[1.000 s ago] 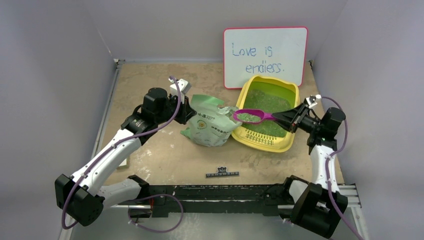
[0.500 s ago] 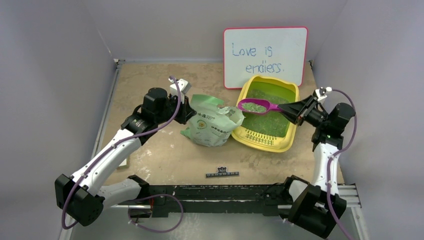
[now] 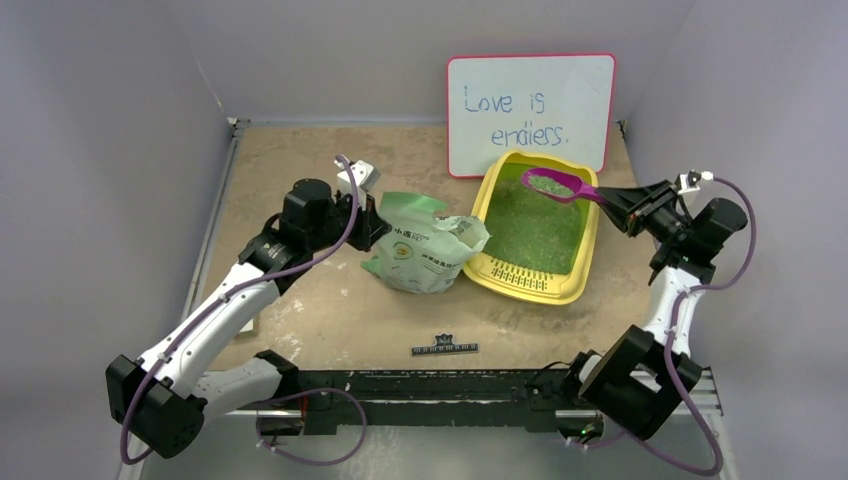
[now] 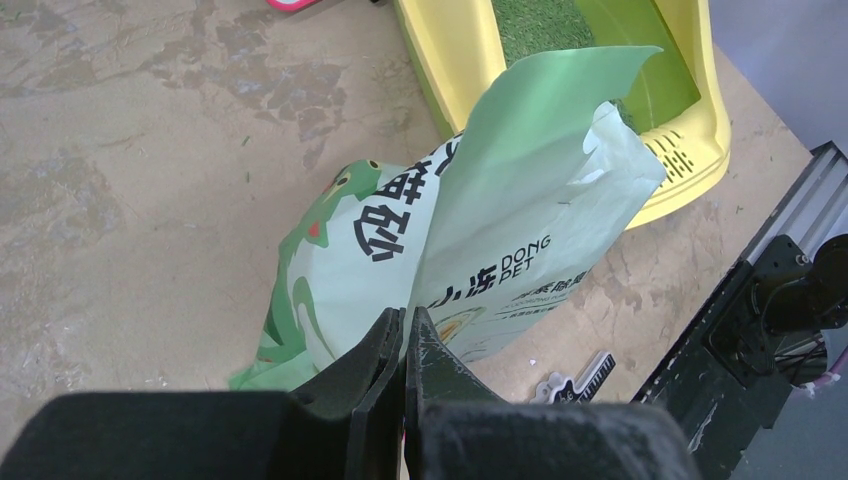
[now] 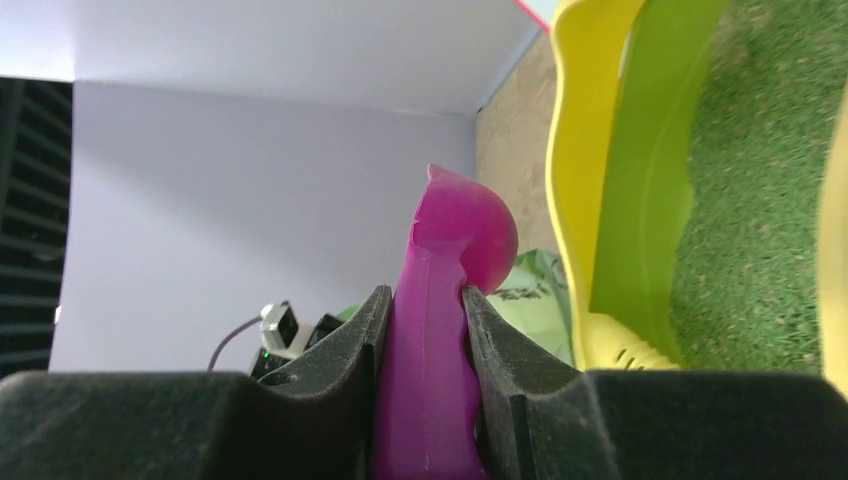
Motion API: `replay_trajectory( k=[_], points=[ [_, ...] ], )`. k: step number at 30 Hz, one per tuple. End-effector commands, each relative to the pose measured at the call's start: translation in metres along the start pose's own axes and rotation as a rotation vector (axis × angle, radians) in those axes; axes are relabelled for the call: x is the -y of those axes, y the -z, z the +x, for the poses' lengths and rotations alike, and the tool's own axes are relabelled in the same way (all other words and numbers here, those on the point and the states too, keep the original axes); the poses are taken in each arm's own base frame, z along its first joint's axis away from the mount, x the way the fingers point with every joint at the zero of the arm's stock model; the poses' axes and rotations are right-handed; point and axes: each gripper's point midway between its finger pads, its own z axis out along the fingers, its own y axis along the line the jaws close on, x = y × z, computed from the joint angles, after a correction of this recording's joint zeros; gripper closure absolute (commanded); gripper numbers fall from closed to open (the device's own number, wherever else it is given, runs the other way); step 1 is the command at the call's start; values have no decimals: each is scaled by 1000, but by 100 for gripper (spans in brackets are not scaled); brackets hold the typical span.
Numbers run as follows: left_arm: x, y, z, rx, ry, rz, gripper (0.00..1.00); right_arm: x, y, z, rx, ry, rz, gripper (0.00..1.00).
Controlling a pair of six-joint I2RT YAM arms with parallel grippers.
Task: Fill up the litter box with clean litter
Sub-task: Pour the cat litter into the litter box.
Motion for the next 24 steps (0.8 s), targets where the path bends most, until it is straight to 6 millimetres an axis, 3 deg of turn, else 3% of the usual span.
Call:
replay_trajectory(
  k=[1,5,15,24],
  points=[
    [12,11,-41,150,-43,36,100,-9,-1,-27,92,151,63,100],
    [12,14,-39,148,-48,37,100,1,0,-46,145,210,190,100],
    [12,18,-42,164,-54,28,100,9,3,-75,236,281,302,100],
    [13,16,-44,165,-51,37,100,11,2,-85,231,363,403,100]
  ],
)
